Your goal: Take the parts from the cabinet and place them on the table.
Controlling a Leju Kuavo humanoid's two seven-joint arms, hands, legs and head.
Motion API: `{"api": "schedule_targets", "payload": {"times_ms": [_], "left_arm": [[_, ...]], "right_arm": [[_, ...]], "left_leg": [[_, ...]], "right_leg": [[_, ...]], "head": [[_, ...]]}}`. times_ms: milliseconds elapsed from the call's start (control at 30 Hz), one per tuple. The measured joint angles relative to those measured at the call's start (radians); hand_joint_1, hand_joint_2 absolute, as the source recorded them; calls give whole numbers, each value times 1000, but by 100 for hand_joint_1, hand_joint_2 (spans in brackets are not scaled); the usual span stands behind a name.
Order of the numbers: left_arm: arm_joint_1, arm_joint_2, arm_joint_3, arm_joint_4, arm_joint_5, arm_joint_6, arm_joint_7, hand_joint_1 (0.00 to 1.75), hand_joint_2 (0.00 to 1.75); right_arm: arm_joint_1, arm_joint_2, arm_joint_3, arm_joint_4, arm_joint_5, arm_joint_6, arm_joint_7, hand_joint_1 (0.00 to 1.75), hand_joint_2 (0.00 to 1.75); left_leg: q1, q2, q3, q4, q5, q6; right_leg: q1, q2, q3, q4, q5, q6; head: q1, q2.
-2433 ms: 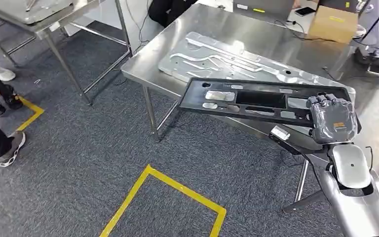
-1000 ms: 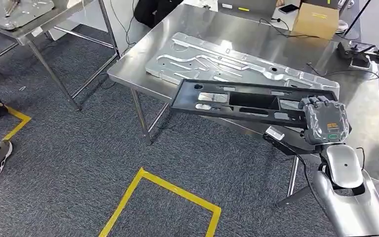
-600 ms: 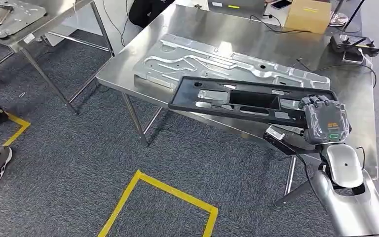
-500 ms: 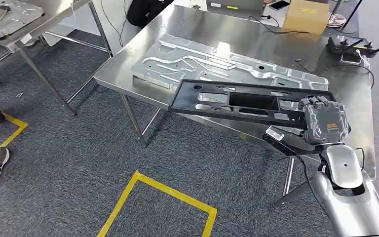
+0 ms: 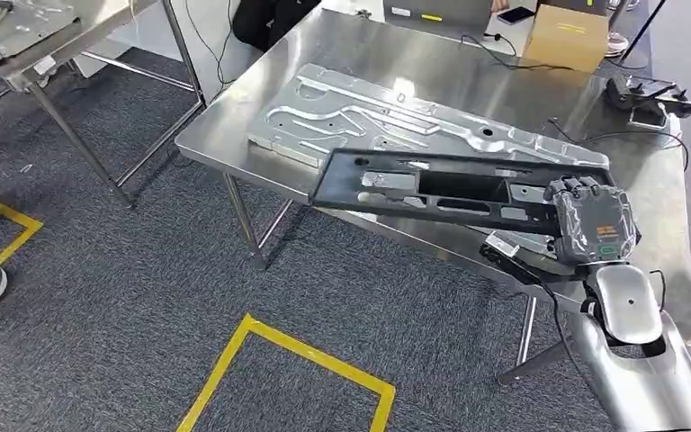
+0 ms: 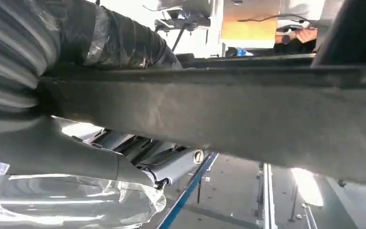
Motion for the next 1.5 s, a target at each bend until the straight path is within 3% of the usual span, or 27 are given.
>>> {"api": "schedule_targets", "payload": {"times_ms": [33, 67, 100, 167, 233, 300, 367, 400, 433, 467, 533, 567, 600, 667, 767, 867, 900, 933, 967, 1033, 1100, 1267, 1300, 1367, 1400, 1433, 1500], "left_arm": [[0, -1, 0, 0, 0, 0, 0, 0, 175], [0, 0, 0, 0, 0, 0, 0, 0, 175], [-1, 0, 0, 0, 0, 0, 0, 0, 175], [-1, 0, 0, 0, 0, 0, -1, 0, 175], [-2, 0, 0, 0, -1, 0, -1, 0, 175], [-2, 0, 0, 0, -2, 0, -2, 0, 175], [-2, 0, 0, 0, -2, 0, -2, 0, 175], [0, 0, 0, 0, -2, 0, -2, 0, 175], [1, 0, 0, 0, -2, 0, -2, 0, 175], [2, 0, 0, 0, -2, 0, -2, 0, 175], [2, 1, 0, 0, -2, 0, -2, 0, 175], [2, 3, 0, 0, -2, 0, -2, 0, 175], [1, 3, 0, 0, -2, 0, -2, 0, 175], [-1, 3, 0, 0, -2, 0, -3, 0, 175], [0, 0, 0, 0, -5, 0, -3, 0, 175], [-1, 0, 0, 0, -10, 1, -3, 0, 175], [-1, 1, 0, 0, -11, 0, -3, 0, 175], [-1, 1, 0, 0, -11, 0, -3, 0, 175], [0, 0, 0, 0, -11, 0, -3, 0, 175], [0, -1, 0, 0, -13, -1, -3, 0, 175], [-1, -1, 0, 0, -13, -2, -5, 0, 175], [-3, 0, 0, 0, -13, -3, -6, 0, 175], [-3, 0, 0, 0, -13, -3, -6, 0, 175], [-3, 0, 0, 0, -13, -3, -6, 0, 175], [-2, 0, 0, 0, -13, -3, -6, 0, 175], [0, 0, 0, 0, -13, -3, -6, 0, 175], [3, 0, 0, 0, -11, -3, -6, 0, 175]], "right_arm": [[-1, 0, 0, 0, 0, 0, 0, 175, 175], [-3, 0, 0, 2, -3, 0, 0, 175, 175], [-4, 0, -2, 2, -5, 0, -1, 175, 175], [-1, 0, -5, 2, -8, 0, -1, 175, 175], [-2, 0, -10, 2, -17, 1, -3, 175, 175], [-8, 0, -16, 2, -27, 2, -6, 175, 175], [-7, 0, -17, 2, -32, 2, -8, 175, 175], [-7, 0, -17, 4, -32, 2, -9, 175, 175], [-6, 0, -17, 5, -32, 3, -11, 175, 175], [-5, 0, -17, 6, -32, 3, -11, 175, 175], [-6, 0, -17, 6, -32, 3, -11, 175, 175], [-6, 0, -17, 7, -32, 4, -11, 175, 175], [-11, 0, -18, 8, -33, 4, -11, 175, 175], [-9, 0, -18, 10, -34, 5, -11, 175, 175], [-13, -3, -21, 13, -39, 8, -13, 175, 175], [-19, -6, -32, 24, -54, 16, -12, 175, 175], [-19, -6, -37, 32, -58, 18, -12, 175, 175], [-19, -6, -40, 40, -60, 19, -12, 175, 175], [-19, -7, -44, 47, -64, 19, -13, 175, 175], [-23, -11, -53, 61, -70, 19, -15, 175, 175], [-32, -11, -61, 79, -76, 19, -18, 175, 175], [-39, -14, -74, 105, -81, 18, -18, 175, 175], [-42, -14, -75, 108, -81, 18, -18, 175, 175], [-42, -14, -74, 116, -84, 18, -18, 175, 175], [-42, -14, -75, 120, -84, 18, -18, 175, 175], [-41, -14, -74, 124, -84, 18, -18, 175, 175], [-40, -14, -75, 132, -84, 18, -21, 175, 175]], "left_leg": [[0, 0, 4, 5, -9, -7], [-6, 0, 2, 9, -13, -14], [-5, -1, 1, 10, -15, -20], [-5, 0, 7, 4, -17, -30], [-1, 3, 9, 11, -32, -43], [-2, 2, -41, 124, -86, -47], [-1, 2, -132, 287, -149, -50], [-2, 2, -164, 333, -150, -49], [-2, 2, -169, 324, -124, -46], [-2, 2, -152, 268, -77, -41], [-7, -1, -72, 81, 36, -23], [-13, -5, -52, 41, 32, -13], [-15, -5, -40, 19, 30, -13], [-19, -5, -42, 18, 24, -12], [-6, -3, -18, -15, 31, -1], [-6, -3, -12, -18, 24, 9], [-6, -3, -9, -17, 20, 9], [-6, -3, -5, -15, 16, 8], [-5, -4, 3, -13, 9, 7], [-4, -5, 20, -5, -9, 1], [-12, -7, 20, 6, -25, -14], [-7, -3, 24, 22, -47, -39], [-7, -3, 2, 72, -69, -42], [-4, -2, -96, 238, -135, -48], [-4, -2, -140, 304, -149, -49], [-4, -2, -165, 330, -138, -48], [-5, -3, -143, 232, -40, -40]], "right_leg": [[-3, -6, 34, -85, 33, 1], [9, -7, 44, -92, 13, -1], [8, -3, 44, -97, 13, -13], [13, 0, 44, -97, 8, -23], [5, 2, 56, -109, 8, -39], [6, 1, 65, -110, 2, -53], [11, 1, 70, -109, -4, -61], [14, 2, 74, -109, -7, -62], [16, 4, 79, -109, -11, -62], [18, 7, 87, -109, -16, -62], [21, 9, 106, -109, -27, -58], [19, 9, 110, -111, -31, -56], [26, 12, 107, -108, -34, -50], [19, 11, 108, -116, -34, -39], [19, 6, 107, -96, -51, -23], [15, 6, -10, 106, -136, -10], [14, 5, -51, 166, -146, -6], [12, 5, -66, 173, -127, -3], [8, 5, -57, 134, -83, -1], [3, 0, 10, -29, 29, 0], [13, -6, 42, -99, 27, -7], [6, 3, 61, -111, 7, -44], [6, 2, 68, -112, 2, -52], [9, 1, 78, -112, -9, -59], [10, 1, 84, -111, -15, -59], [11, 2, 92, -111, -21, -59], [11, 5, 117, -111, -39, -55]], "head": [[0, 0], [0, 0], [-2, 0], [-2, 0], [-2, 0], [-3, 0], [-3, 0], [-4, 0], [-3, 0], [-3, 0], [-3, 0], [-3, 0], [-3, 0], [-3, 0], [-2, 0], [-2, 0], [-2, 0], [-2, 0], [-2, 0], [-2, 0], [-1, 0], [-3, 0], [-5, 0], [-5, 0], [-5, 0], [-5, 0], [-5, 0]]}}
